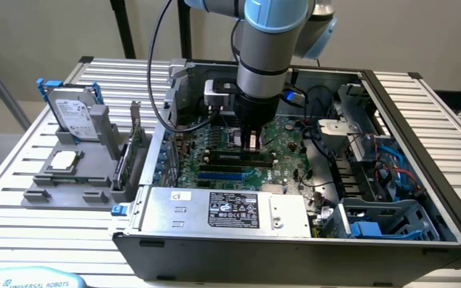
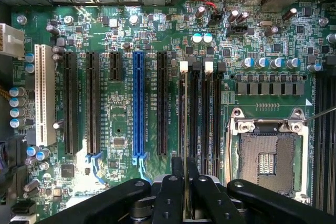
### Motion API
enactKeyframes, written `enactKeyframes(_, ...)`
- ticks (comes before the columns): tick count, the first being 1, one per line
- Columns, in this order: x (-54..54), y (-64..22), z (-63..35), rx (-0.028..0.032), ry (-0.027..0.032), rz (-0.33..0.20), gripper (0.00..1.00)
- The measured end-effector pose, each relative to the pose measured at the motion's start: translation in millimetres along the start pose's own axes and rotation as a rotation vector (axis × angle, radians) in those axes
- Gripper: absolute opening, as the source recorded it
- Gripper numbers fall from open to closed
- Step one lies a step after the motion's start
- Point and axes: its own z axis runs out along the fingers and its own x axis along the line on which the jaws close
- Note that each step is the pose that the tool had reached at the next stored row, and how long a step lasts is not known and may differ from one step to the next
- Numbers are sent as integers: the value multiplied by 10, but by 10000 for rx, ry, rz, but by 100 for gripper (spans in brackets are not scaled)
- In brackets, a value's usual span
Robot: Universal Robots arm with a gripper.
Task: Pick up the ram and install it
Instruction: 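Insert the ram into the slot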
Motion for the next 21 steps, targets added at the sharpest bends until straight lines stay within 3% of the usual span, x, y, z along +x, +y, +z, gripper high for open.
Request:
enactKeyframes(9,0,0,13,0,1,0,15)
enactKeyframes(10,1,0,13,-1,2,0,21)
enactKeyframes(12,0,0,14,0,0,0,21)
enactKeyframes(13,0,-1,13,0,-2,0,28)
enactKeyframes(14,0,0,5,0,-1,0,28)
enactKeyframes(21,-1,8,-182,-1,-23,-2,28)
